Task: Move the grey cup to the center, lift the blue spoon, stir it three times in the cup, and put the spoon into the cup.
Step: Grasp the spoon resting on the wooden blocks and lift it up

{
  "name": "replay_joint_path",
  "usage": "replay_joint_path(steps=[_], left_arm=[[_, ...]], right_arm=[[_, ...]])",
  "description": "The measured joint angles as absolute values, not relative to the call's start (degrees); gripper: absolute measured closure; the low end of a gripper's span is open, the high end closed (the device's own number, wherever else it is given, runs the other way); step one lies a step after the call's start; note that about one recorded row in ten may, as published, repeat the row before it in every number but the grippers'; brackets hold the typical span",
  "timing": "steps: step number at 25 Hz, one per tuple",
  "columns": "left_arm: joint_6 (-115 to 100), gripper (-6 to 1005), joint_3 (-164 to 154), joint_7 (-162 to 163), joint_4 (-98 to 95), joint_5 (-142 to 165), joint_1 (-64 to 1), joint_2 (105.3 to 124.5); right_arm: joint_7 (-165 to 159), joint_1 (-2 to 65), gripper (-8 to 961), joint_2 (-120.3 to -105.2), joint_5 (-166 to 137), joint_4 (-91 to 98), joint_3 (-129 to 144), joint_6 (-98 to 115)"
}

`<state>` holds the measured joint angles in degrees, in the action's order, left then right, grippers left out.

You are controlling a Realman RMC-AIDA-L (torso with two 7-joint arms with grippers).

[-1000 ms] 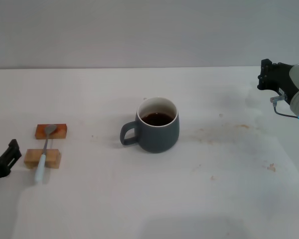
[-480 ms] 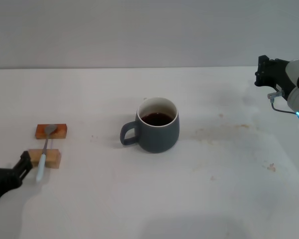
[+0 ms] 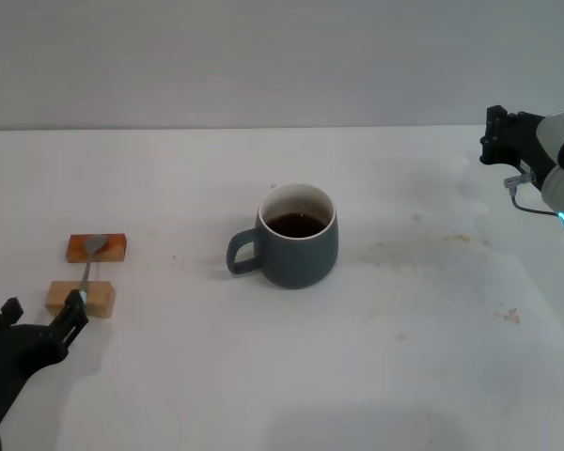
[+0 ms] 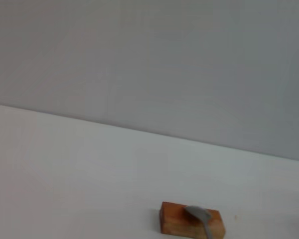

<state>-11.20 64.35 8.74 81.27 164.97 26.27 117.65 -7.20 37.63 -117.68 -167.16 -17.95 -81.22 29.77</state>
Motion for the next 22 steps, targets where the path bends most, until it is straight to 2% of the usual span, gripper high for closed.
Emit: replay_joint_path(steps=[22], left_arm=[[-18.03,214,61.93,9.02,75.08,164.97,25.38,117.86]], right_arm=[[-7.12,36.63,954,-118.09,-167.17,-19.49,-80.45,29.80]])
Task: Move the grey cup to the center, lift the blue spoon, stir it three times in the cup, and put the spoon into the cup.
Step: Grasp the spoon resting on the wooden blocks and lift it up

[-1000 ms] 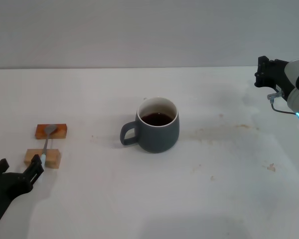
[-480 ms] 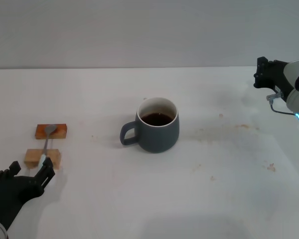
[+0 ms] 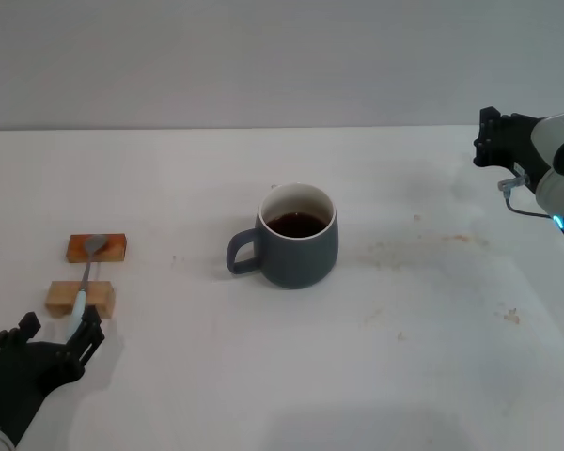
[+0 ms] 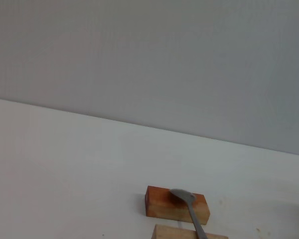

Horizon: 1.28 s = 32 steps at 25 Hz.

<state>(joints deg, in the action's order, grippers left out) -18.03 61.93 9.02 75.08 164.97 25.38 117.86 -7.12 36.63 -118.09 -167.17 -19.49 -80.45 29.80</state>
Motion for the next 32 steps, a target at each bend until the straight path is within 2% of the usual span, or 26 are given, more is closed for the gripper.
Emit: replay_joint_path(steps=[9,22,32], left_arm=[[-24.94,214,61.56,11.77,67.47,164.97,21.15,117.95],[-30.12,217,61.97,10.87,62.24,163.33,19.81,118.47],[-30.41,221,58.63,-1.54,62.21,151.36,19.07,118.56]], right_arm=[[-7.11,35.82,953,-118.21,-167.17,-20.15,-79.56,29.80],[-6.60,35.41,953,-118.22,-167.17,-21.50,-78.29,29.51],[-5.83,35.02,954,-118.21,-167.16,-22.88,-78.31,28.38]])
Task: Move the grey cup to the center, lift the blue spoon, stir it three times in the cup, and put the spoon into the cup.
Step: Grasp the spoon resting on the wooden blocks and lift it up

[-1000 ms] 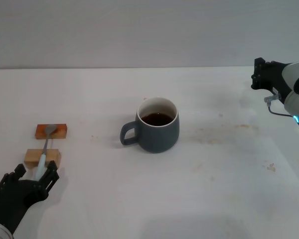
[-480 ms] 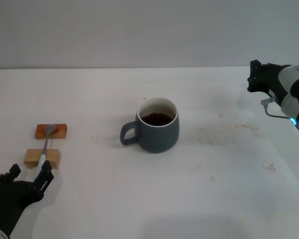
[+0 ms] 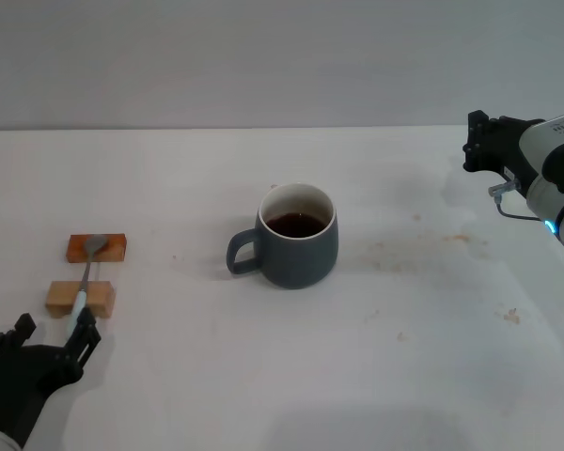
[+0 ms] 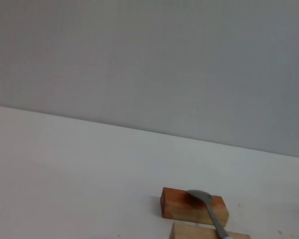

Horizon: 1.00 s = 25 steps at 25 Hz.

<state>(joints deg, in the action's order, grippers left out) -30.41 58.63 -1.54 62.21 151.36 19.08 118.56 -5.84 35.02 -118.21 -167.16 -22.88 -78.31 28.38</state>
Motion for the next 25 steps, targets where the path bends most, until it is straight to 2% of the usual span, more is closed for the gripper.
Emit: replay_joint_path(steps=[25], left_arm=[[-33.92,230,51.39,-16.33,62.52,135.98,18.18,118.49]], right_arm=[[-5.80,34.98,954,-118.21,-167.16,-23.21,-78.31,28.31]])
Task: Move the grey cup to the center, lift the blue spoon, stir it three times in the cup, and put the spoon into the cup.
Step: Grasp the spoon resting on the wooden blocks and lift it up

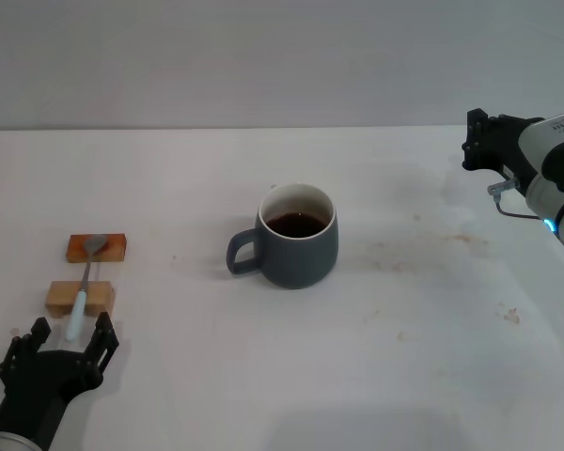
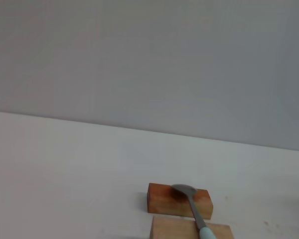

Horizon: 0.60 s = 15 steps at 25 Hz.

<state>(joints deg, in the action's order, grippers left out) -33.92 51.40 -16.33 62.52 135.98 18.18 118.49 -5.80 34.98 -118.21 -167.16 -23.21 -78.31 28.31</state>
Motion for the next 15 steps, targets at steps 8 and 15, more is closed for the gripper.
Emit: replay_joint_path(steps=[8,15], left_arm=[[-34.04,233,51.20,-16.36,62.13,135.69,17.95,118.49],[-35.11,275,50.68,-16.55,61.18,135.54,17.26,118.56]], right_arm=[[-5.80,35.11,954,-118.21,-167.16,-23.20,-78.25,28.29],[-5.74,35.16,954,-118.21,-167.16,-23.20,-78.22,28.29]])
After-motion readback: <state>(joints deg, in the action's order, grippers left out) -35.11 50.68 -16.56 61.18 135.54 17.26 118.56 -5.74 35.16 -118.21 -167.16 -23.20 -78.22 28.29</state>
